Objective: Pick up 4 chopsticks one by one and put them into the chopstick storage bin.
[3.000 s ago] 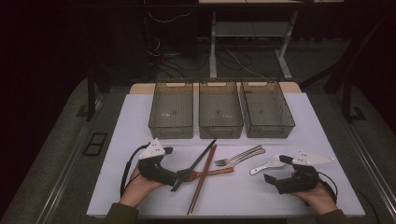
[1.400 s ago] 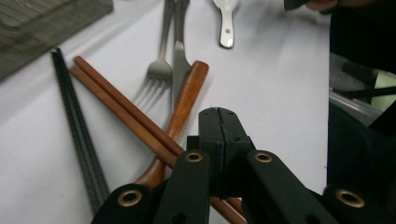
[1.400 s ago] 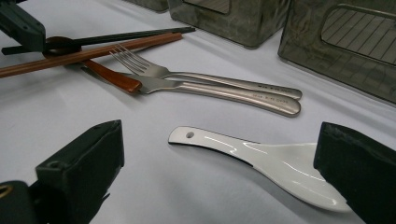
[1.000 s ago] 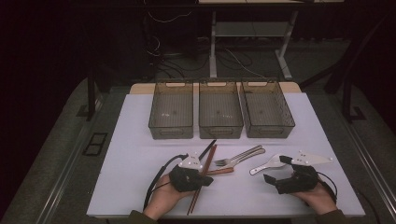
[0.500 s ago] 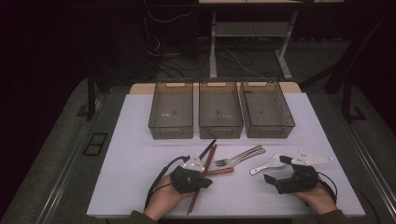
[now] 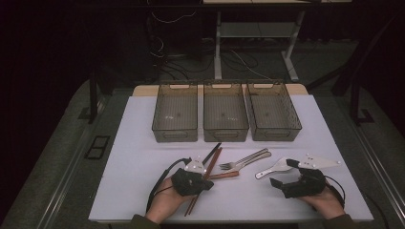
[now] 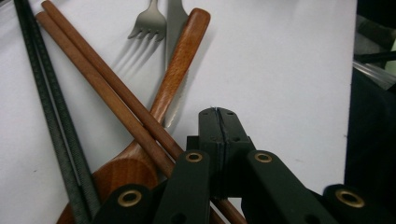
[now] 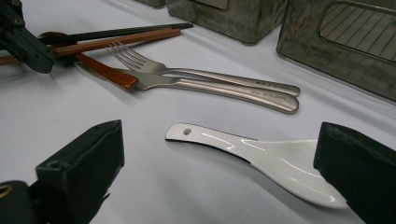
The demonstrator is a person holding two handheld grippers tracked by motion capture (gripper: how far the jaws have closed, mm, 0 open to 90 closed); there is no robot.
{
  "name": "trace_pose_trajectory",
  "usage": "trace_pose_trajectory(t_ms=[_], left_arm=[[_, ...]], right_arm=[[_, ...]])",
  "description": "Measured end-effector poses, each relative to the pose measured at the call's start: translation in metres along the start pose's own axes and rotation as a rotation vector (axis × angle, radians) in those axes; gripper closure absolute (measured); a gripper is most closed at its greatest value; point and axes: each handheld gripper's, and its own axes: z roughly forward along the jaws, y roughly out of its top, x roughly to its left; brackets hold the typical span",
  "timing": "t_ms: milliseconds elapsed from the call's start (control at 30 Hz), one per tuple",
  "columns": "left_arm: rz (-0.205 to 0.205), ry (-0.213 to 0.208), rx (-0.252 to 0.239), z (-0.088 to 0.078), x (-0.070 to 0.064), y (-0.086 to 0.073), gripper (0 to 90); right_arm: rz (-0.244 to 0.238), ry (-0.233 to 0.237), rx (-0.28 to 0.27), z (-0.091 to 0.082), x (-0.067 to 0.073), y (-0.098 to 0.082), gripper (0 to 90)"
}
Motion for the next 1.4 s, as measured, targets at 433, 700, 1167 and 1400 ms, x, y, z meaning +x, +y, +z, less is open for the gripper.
trace_pose_trajectory(t_ms=[433,700,1167,1400], left_arm=[[-0.017,0.023,0.005,-0.004,0.005,-0.003,88.9],[-0.022,0.038,0.014,-0.008,0.008,-0.006,88.9],[-0.042,0.071,0.013,-0.019,0.015,-0.013,88.9],[-0.047,0.075,-0.01,-0.026,0.019,-0.013,88.9]], right_arm=[[0.0,-0.001,-0.002,0.0,0.0,0.0,1.4],[0.002,-0.003,-0.002,-0.001,0.0,0.0,1.4],[0.001,-0.002,-0.002,-0.001,0.0,0.0,1.4],[0.001,-0.002,-0.002,-0.001,0.0,0.0,1.4]])
